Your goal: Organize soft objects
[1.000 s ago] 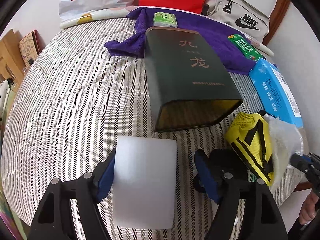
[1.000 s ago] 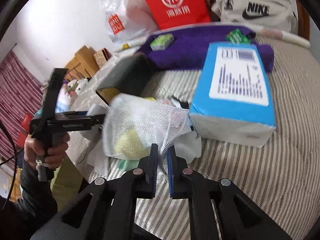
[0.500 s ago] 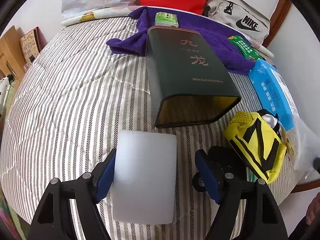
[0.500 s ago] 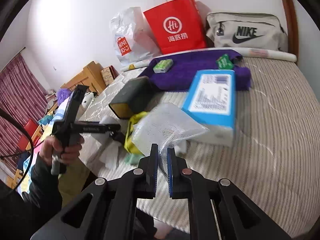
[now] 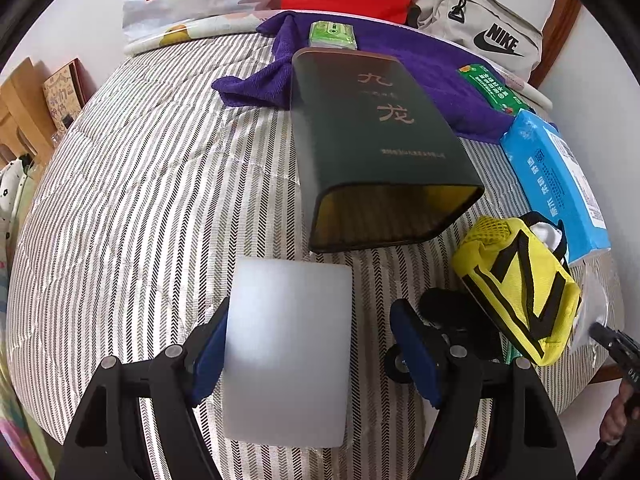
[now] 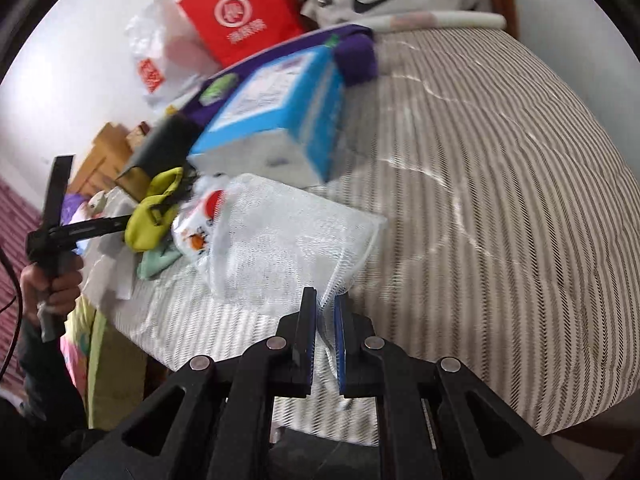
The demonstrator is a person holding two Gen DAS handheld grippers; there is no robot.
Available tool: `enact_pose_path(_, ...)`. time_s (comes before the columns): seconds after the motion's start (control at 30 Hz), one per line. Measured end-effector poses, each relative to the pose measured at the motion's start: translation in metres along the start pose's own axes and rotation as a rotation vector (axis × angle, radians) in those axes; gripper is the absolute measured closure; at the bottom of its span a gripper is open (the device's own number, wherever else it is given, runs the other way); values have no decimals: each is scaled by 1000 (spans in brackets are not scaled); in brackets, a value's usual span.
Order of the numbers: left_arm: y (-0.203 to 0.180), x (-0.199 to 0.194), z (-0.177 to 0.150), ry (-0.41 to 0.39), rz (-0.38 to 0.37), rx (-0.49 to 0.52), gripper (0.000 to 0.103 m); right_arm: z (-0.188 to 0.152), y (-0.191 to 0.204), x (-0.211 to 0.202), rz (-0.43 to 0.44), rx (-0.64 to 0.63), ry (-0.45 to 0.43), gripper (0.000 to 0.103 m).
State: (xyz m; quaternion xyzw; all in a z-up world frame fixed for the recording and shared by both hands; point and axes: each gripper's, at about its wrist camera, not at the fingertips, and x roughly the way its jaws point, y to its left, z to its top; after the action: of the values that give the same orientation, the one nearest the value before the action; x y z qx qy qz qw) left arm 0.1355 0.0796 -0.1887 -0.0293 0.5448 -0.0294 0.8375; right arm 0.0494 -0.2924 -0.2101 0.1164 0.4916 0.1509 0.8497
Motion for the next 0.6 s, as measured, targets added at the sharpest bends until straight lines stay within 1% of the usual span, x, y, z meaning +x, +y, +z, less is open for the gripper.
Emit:
enact_pose_path(0.07, -1, 0, 0, 0, 2, -1, 28, 2, -3, -2, 2, 6, 3, 90)
enact_pose_path(0.1, -1, 1, 0, 0, 3, -1, 28, 2, -2, -3, -1, -2, 7, 83)
enact_pose_path(0.17, -2, 2, 0, 1, 9, 3, 28, 2, 1, -6, -22, -17, -1, 68)
enact_pose_path(0.2, -3, 2, 0, 1, 10, 7, 28, 3, 4, -8, -50, -38, -14, 54)
enact_pose_path(0.23, -4, 2, 0, 1, 11, 9, 28, 3, 7, -9, -78, -60, -28, 45)
enact_pose_path(0.3, -5, 2, -1, 0, 15, 13, 28, 5, 14, -12, -135, -107, -60, 39)
enact_pose_path(0.37, -4, 2, -1, 0, 13, 13, 28, 9, 20, -13, -129, -130, -65, 32)
enact_pose_path(0.4, -4, 2, -1, 0, 10, 10, 28, 12, 23, -11, -116, -136, -62, 26)
enact_pose_path(0.43, -4, 2, -1, 0, 10, 9, 28, 14, 26, -7, -106, -133, -59, 22)
enact_pose_path(0.53, -4, 2, -1, -2, 10, 10, 28, 21, 36, 12, -86, -116, -11, 22)
enact_pose_path(0.6, -4, 2, -2, -3, 12, 17, 28, 23, 40, 23, -103, -99, 13, 20)
